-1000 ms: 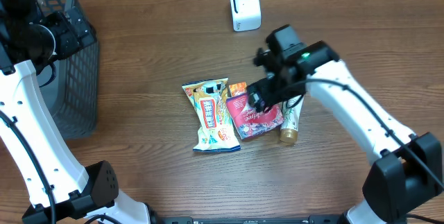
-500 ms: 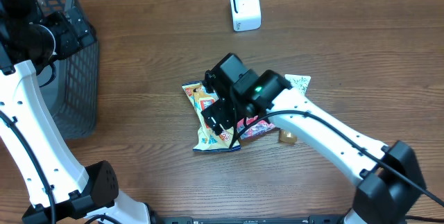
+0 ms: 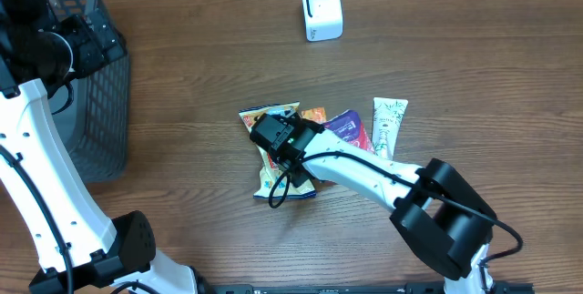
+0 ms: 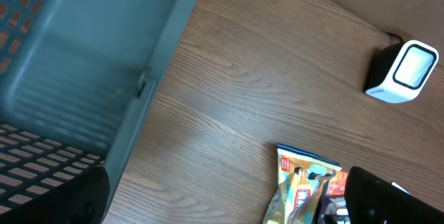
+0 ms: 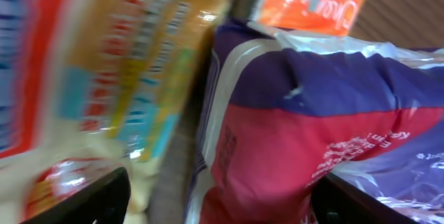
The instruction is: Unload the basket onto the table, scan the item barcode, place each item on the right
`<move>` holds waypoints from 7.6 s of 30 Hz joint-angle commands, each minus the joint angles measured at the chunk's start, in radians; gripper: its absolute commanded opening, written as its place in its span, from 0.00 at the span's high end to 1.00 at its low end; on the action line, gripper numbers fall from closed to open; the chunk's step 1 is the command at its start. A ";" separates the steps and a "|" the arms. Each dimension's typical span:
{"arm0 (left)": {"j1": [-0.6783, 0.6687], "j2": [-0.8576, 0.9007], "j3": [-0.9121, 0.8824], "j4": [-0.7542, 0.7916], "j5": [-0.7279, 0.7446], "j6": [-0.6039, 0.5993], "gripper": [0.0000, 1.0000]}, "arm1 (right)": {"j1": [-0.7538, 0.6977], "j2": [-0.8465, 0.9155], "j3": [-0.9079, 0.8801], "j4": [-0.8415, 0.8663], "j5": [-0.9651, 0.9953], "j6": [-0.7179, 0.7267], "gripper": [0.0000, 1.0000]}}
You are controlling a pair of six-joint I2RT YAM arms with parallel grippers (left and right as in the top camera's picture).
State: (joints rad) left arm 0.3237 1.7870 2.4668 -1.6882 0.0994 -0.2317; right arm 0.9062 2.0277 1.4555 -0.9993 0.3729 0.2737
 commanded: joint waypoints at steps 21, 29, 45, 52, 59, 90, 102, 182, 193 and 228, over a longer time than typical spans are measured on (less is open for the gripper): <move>0.010 -0.014 -0.003 -0.001 -0.006 0.015 0.00 | -0.008 0.028 0.023 -0.024 0.061 0.172 0.96; 0.010 -0.014 -0.003 -0.001 -0.006 0.015 0.00 | -0.074 -0.126 0.201 -0.091 -0.129 0.126 0.96; 0.010 -0.014 -0.003 -0.001 -0.006 0.015 0.00 | -0.422 -0.230 0.011 0.079 -1.343 -0.079 0.96; 0.010 -0.014 -0.003 -0.001 -0.006 0.015 0.00 | -0.533 -0.230 -0.236 0.195 -1.367 0.040 0.84; 0.010 -0.014 -0.003 -0.001 -0.006 0.015 0.00 | -0.667 -0.230 -0.271 0.113 -1.125 0.044 0.68; 0.010 -0.014 -0.003 -0.001 -0.006 0.015 0.00 | -0.777 -0.230 -0.137 -0.225 -0.844 -0.153 0.00; 0.010 -0.014 -0.003 -0.001 -0.006 0.015 0.00 | -0.777 -0.230 -0.166 -0.071 -0.845 -0.113 0.00; 0.010 -0.014 -0.003 -0.001 -0.006 0.015 0.00 | -0.584 -0.230 -0.158 -0.017 -0.780 0.097 0.45; 0.010 -0.014 -0.003 -0.001 -0.006 0.015 0.00 | -0.547 -0.230 -0.385 0.162 -0.787 0.159 0.12; 0.010 -0.014 -0.003 -0.001 -0.006 0.015 0.00 | -0.694 -0.229 0.203 -0.615 0.378 0.787 0.96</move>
State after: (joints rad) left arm 0.3233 1.7870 2.4668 -1.6882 0.0994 -0.2317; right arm 0.2615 1.8057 1.6897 -1.6310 0.6128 0.9234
